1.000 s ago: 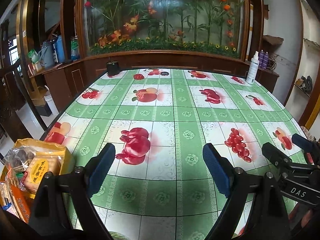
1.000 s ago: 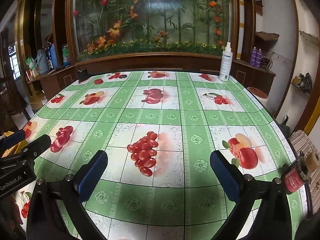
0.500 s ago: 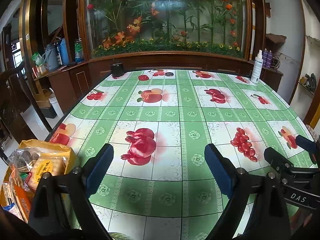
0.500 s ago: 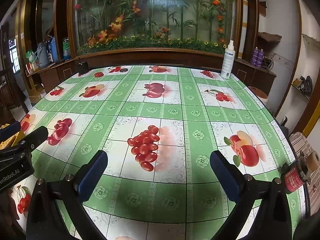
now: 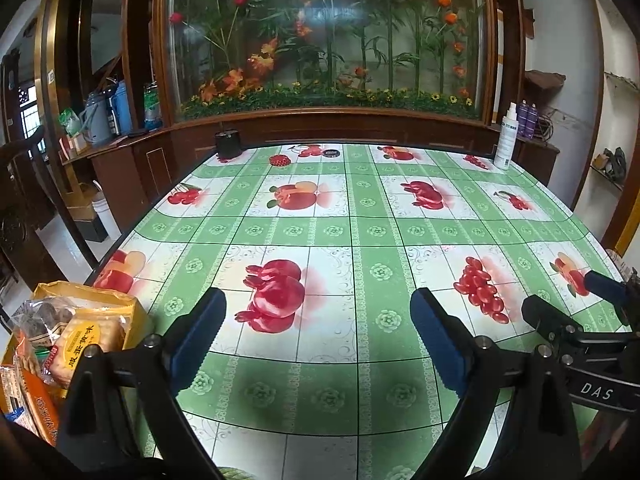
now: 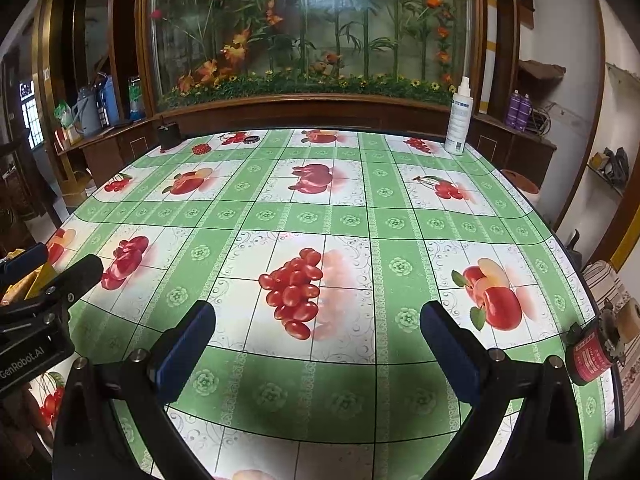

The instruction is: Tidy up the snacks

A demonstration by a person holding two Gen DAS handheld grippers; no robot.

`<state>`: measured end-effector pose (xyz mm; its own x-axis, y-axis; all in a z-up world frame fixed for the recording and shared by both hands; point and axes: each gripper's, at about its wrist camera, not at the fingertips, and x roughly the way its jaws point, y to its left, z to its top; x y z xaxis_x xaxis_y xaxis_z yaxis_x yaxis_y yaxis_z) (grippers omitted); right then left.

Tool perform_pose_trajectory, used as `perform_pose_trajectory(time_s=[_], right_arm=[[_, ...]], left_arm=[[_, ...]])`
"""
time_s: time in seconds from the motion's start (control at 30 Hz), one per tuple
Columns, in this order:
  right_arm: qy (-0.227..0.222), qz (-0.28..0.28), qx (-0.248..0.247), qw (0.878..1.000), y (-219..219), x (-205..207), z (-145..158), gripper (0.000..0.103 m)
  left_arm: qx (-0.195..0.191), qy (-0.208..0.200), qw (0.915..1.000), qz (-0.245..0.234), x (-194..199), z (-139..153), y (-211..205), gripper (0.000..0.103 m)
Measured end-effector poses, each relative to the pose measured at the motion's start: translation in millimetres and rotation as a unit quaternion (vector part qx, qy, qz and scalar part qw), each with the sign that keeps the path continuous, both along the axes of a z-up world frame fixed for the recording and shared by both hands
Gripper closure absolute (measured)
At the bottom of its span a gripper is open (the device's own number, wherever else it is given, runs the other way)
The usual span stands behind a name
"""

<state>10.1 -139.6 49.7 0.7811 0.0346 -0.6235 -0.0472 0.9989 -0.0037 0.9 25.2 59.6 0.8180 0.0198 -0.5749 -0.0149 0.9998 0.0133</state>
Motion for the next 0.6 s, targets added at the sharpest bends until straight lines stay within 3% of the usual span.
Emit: perform_pose_trajectory(time_s=[0.37,0.6], right_arm=[[0.000,0.000,0.002,1.000,-0.4,-0.6,0.1,0.001],[0.007,0.001,-0.002,1.000,3.7,0.3,-2.6,0.001]], left_arm=[[0.042,-0.004,0.9986,0.032,0.1,1.8,0.9,0.009],[0.024,0.013,0.9994,0.022,4.9,-1.6,4.9,0.009]])
